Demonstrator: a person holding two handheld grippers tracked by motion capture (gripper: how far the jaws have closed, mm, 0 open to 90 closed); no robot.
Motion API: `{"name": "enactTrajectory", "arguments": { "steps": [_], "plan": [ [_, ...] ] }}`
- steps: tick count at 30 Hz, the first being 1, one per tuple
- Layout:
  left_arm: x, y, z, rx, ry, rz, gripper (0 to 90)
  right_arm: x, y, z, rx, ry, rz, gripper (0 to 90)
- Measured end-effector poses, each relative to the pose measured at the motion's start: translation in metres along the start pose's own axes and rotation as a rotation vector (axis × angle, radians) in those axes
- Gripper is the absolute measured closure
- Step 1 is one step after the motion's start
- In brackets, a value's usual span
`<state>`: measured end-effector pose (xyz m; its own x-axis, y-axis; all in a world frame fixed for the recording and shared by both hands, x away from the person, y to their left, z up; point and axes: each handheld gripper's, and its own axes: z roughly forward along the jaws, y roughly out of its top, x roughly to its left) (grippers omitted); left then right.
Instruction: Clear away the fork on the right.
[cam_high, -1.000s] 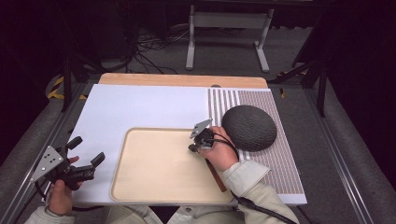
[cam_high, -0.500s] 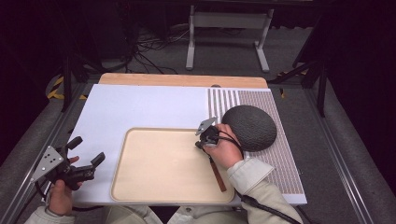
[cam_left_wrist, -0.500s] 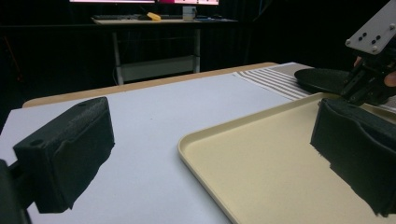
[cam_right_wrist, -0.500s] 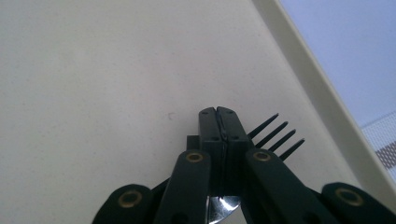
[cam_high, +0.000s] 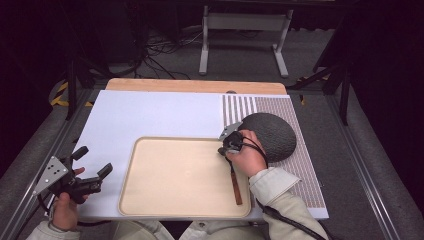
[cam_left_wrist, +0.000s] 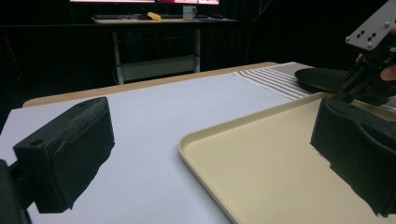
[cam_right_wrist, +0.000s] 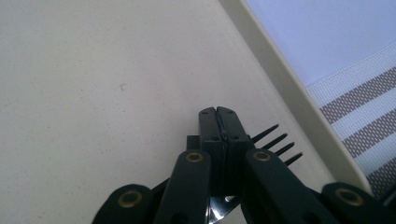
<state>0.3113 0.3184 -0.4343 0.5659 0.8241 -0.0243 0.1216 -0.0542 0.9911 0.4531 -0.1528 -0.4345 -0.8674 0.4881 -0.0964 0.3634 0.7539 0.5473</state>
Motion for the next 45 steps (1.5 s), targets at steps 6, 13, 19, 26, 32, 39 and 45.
{"name": "enactTrajectory", "arguments": {
  "steps": [6,13,19,26,32,39,45],
  "plan": [
    [0.0,0.0,0.0,0.001,0.0,0.0,0.1,-0.006,-0.005,-0.003,0.002,-0.016,0.022,89.7],
    [0.0,0.0,0.0,0.001,0.0,0.0,0.1,-0.01,-0.008,-0.005,0.0,-0.026,0.039,89.7],
    [0.0,0.0,0.001,0.002,0.0,-0.001,0.1,-0.011,-0.01,-0.006,0.001,-0.038,0.039,89.5],
    [0.0,0.0,0.001,0.003,-0.002,-0.002,0.1,-0.009,-0.008,-0.014,-0.027,-0.046,0.045,85.6],
    [0.0,0.0,0.001,0.002,-0.001,-0.002,0.1,-0.005,-0.002,-0.025,-0.072,-0.04,0.039,73.0],
    [-0.001,0.0,0.0,0.002,-0.001,-0.003,0.1,0.005,0.009,-0.037,-0.161,-0.025,0.02,32.0],
    [-0.001,0.0,0.0,0.0,0.0,-0.002,0.1,0.011,0.014,-0.053,-0.246,-0.027,0.033,18.6]
  ]
}}
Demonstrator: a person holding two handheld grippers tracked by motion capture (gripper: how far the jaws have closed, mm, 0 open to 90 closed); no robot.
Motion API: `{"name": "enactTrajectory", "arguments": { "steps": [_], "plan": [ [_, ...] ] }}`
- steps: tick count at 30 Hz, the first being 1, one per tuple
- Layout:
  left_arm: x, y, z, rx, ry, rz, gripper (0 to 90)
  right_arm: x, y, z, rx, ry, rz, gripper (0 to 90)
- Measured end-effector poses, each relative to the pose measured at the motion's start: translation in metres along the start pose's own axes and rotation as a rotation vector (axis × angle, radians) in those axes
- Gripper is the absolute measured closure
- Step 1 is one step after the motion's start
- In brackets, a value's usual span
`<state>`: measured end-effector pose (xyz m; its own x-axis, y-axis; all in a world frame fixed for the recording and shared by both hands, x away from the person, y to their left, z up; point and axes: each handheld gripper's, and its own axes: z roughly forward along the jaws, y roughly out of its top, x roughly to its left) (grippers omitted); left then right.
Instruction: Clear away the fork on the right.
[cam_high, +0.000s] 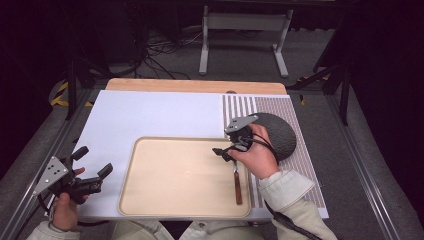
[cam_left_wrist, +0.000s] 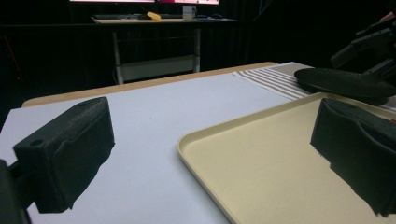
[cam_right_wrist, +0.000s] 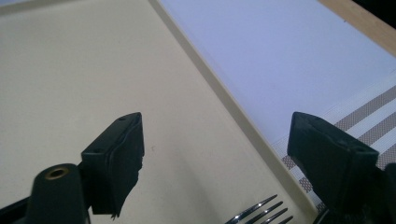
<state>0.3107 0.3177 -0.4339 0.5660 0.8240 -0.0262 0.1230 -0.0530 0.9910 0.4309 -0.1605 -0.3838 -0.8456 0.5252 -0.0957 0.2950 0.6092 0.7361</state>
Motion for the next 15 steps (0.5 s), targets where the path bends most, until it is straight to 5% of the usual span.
{"name": "enactTrajectory", "arguments": {
  "steps": [15],
  "plan": [
    [-0.001,0.0,-0.001,0.001,0.0,0.001,0.1,0.004,0.001,-0.038,-0.098,-0.004,-0.009,16.4]
  ]
}}
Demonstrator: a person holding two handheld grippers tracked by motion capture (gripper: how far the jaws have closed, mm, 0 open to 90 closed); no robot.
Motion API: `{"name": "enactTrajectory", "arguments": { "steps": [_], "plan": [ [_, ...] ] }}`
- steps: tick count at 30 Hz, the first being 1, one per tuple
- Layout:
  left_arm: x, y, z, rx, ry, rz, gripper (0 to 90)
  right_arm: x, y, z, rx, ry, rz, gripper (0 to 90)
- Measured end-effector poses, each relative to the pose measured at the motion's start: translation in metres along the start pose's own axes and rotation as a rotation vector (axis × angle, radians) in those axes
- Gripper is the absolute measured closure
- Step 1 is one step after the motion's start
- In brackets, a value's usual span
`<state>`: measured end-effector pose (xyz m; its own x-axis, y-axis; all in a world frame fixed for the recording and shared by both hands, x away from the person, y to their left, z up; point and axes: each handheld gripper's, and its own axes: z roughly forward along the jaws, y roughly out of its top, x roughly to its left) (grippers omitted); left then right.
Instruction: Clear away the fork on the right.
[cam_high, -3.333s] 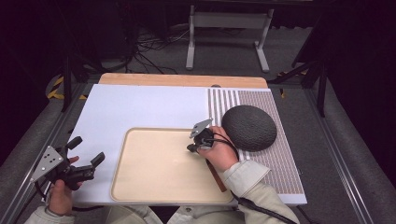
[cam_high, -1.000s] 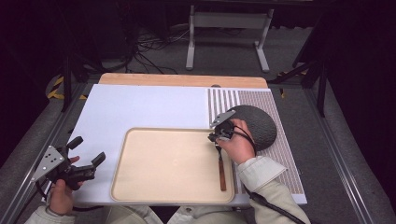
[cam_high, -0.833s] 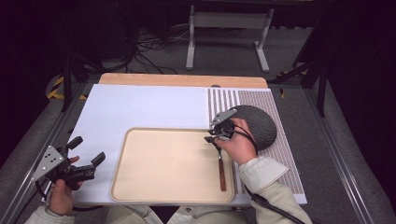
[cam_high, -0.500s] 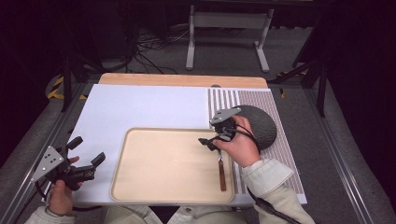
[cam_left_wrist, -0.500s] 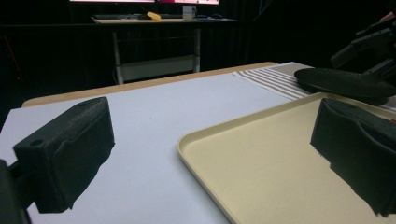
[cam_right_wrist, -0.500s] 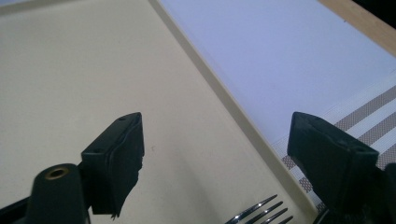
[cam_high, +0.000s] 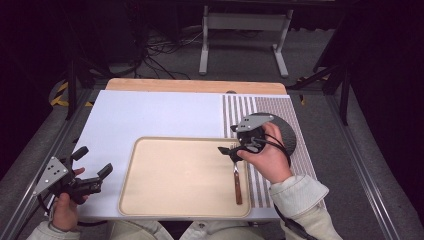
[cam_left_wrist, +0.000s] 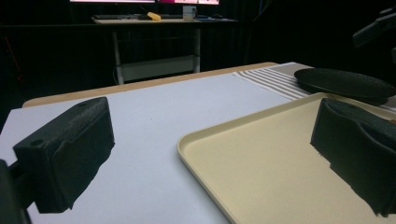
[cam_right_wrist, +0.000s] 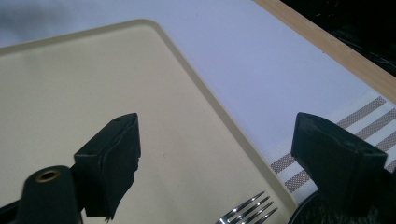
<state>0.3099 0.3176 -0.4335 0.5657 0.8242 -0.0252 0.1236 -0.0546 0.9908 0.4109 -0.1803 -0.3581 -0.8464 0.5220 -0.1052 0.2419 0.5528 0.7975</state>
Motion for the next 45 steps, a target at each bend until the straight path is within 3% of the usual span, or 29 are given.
{"name": "enactTrajectory", "arguments": {
  "steps": [17,34,45],
  "plan": [
    [0.001,0.0,0.0,0.0,0.0,-0.002,0.0,-0.007,-0.022,-0.044,-0.148,-0.05,0.032,16.4],
    [0.001,-0.001,0.001,-0.002,0.006,-0.004,0.0,-0.016,-0.081,-0.088,-0.304,-0.142,0.118,15.9],
    [0.001,0.0,0.001,-0.003,0.005,-0.003,0.0,-0.019,-0.116,-0.097,-0.329,-0.183,0.183,15.3]
  ]
}}
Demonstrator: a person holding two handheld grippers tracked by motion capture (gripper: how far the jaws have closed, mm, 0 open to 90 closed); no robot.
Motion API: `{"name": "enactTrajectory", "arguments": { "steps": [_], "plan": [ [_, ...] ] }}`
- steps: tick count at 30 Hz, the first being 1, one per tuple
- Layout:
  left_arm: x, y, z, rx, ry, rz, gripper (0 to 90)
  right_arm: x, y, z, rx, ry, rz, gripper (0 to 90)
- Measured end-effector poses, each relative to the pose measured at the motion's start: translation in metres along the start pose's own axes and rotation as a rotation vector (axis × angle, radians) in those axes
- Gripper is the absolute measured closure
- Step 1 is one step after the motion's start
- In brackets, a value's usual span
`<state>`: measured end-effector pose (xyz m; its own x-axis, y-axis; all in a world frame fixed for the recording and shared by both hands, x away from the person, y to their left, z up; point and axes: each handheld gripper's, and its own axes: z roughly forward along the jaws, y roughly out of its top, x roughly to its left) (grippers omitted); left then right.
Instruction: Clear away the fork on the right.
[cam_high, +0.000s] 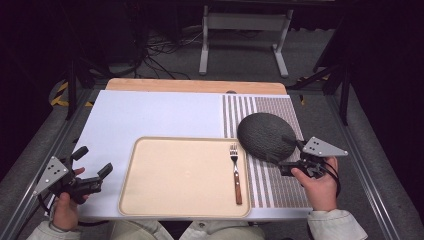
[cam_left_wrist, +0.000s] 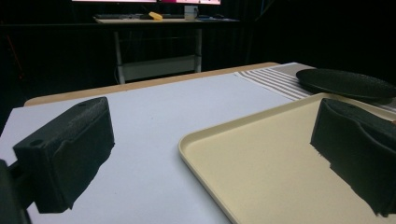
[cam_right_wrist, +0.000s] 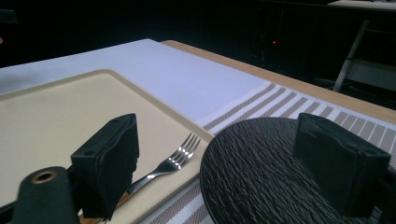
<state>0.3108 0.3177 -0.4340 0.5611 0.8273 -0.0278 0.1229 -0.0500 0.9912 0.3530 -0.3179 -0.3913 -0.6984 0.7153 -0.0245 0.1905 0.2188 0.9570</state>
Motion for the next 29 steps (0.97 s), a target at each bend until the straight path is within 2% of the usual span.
{"name": "enactTrajectory", "arguments": {
  "steps": [6,10,16,18,20,29],
  "plan": [
    [0.001,0.001,-0.001,-0.004,-0.002,-0.001,0.1,-0.003,-0.016,-0.006,-0.008,-0.022,0.024,15.3],
    [0.001,0.001,-0.001,-0.007,-0.002,0.0,0.0,-0.004,-0.032,-0.007,0.008,-0.031,0.055,15.0],
    [0.001,0.0,0.0,-0.003,-0.001,-0.003,0.0,-0.005,-0.046,-0.01,0.012,-0.04,0.068,14.9],
    [0.001,0.0,0.0,-0.004,0.001,-0.008,0.1,-0.005,-0.051,-0.009,0.022,-0.058,0.075,14.6],
    [0.002,0.0,0.0,-0.004,-0.002,-0.011,0.1,-0.004,-0.056,-0.008,0.039,-0.052,0.087,14.6],
    [0.003,0.0,-0.001,-0.008,-0.007,-0.016,0.0,-0.005,-0.055,-0.008,0.027,-0.039,0.072,13.6]
  ]
}}
